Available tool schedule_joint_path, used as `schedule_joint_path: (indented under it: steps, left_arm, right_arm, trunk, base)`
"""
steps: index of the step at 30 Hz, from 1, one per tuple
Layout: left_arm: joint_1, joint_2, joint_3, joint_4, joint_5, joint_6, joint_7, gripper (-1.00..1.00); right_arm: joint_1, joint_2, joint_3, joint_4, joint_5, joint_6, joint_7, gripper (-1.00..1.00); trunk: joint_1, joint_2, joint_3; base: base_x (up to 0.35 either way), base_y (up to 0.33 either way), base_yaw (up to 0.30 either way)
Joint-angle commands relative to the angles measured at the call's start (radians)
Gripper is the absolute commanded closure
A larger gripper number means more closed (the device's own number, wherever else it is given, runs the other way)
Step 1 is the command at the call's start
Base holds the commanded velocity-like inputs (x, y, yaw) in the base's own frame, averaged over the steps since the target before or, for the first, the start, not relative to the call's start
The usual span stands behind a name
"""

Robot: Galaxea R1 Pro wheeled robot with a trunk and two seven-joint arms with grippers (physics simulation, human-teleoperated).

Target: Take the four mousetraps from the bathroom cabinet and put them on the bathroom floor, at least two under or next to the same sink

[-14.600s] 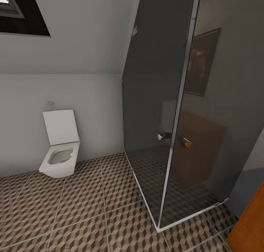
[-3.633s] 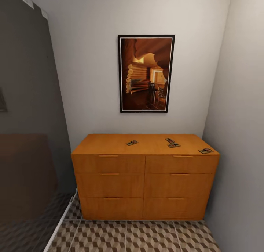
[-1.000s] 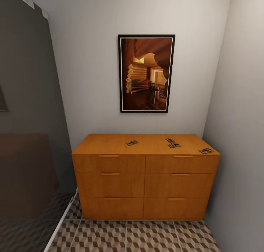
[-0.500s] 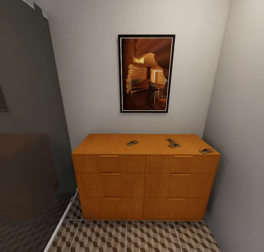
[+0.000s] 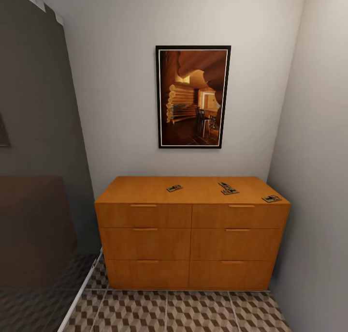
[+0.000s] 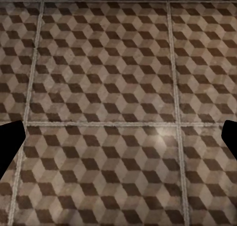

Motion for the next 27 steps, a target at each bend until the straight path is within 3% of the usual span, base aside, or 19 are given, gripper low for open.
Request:
schedule_joint_path:
  steps: [1,27]
  left_arm:
    - [0.0,0.0,0.0,-0.001,0.0,-0.002,0.001,-1.0]
    - [0.0,0.0,-0.001,-0.001,0.0,-0.002,0.0,-1.0]
  right_arm:
    - [-0.001,0.0,0.001,0.001,0.005,-0.002,-0.003,-1.0]
    - [-0.001,0.0,0.0,0.001,0.005,-0.002,-0.003,-1.0]
  trunk:
    - [0.0,-0.001,-0.001]
    - [0.0,-0.001,-0.001]
  base:
    - [0.0,0.0,0.0]
    - [0.0,0.0,0.0]
